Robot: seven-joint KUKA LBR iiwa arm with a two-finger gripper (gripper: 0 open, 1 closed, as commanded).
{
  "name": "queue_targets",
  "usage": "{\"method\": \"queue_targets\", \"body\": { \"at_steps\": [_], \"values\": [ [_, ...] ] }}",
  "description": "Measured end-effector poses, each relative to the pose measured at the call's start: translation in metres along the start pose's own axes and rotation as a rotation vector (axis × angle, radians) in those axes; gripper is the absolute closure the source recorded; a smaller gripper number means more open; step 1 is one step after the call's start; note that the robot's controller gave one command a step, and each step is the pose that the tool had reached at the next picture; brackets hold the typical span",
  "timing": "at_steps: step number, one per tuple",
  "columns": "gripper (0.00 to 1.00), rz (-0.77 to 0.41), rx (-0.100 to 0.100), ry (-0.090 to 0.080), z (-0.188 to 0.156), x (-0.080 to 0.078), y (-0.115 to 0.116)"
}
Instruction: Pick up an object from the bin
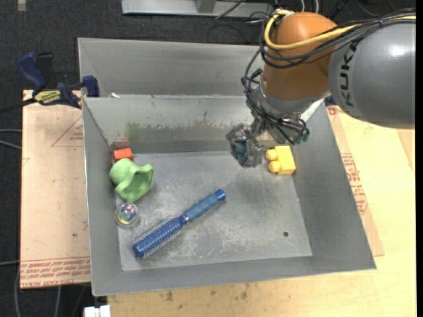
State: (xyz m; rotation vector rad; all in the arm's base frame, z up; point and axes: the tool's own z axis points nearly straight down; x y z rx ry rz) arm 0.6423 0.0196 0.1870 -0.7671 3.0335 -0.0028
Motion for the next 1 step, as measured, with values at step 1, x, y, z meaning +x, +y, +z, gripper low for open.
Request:
{"method": "queue_targets", "body": {
  "at_steps": [1],
  "values": [
    [1.00,-0.066,0.001,-0.001,-0.0822,-0.0048,-0.0166]
  ]
}}
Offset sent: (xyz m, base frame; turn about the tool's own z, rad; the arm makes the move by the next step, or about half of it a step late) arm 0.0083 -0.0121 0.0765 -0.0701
